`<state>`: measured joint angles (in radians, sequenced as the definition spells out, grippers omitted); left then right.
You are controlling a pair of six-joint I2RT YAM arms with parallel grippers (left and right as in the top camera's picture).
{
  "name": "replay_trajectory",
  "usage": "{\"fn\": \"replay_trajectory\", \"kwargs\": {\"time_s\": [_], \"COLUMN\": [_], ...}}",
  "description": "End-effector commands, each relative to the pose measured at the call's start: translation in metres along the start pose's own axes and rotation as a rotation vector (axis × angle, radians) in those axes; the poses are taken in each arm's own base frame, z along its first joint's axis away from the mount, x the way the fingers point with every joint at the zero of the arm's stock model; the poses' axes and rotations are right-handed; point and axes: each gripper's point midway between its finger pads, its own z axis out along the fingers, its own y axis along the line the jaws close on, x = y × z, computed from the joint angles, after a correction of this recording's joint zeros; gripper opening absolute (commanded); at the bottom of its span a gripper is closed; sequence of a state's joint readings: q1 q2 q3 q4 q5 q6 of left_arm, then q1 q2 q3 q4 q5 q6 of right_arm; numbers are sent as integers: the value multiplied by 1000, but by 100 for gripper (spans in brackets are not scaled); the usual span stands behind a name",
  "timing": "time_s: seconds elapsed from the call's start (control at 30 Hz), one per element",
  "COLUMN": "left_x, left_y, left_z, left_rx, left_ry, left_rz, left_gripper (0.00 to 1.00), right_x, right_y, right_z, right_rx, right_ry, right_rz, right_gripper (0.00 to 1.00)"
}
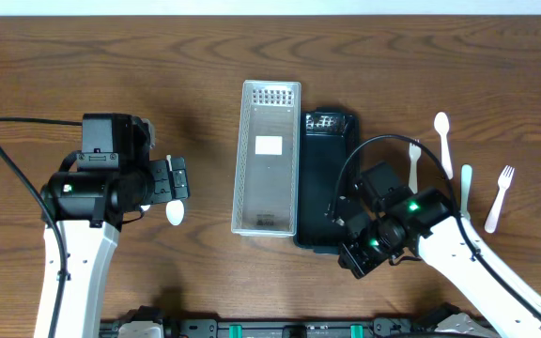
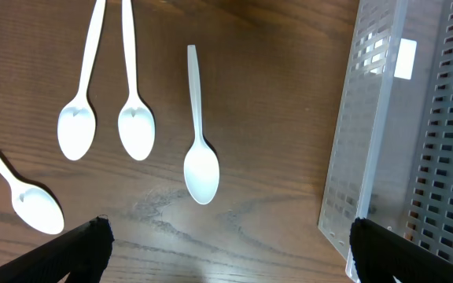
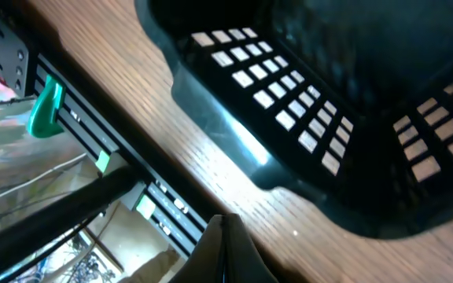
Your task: Pack container
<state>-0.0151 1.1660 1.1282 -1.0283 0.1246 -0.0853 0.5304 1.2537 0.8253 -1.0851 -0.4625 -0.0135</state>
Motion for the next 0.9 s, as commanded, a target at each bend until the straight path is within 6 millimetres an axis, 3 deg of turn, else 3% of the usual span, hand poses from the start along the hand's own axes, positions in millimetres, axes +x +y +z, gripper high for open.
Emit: {"fn": "replay_trajectory", "kwargs": {"time_s": [0.0, 0.17, 0.87], "left_x": [-5, -5, -5], "left_y": [-1, -1, -1], "left_z": [-4, -4, -4], "left_rx": [-1, -1, -1], "left_ry": [-16, -15, -15], "left_rz": [3, 3, 4], "left_gripper": [98, 98, 98], "right_x": [-4, -12, -16], "right_y": [0, -10, -20], "right_z": [3, 5, 21], "right_rx": [3, 55, 67], "right_ry": [-12, -36, 12], "right_rz": [4, -6, 20], "right_gripper": [2, 3, 6]}}
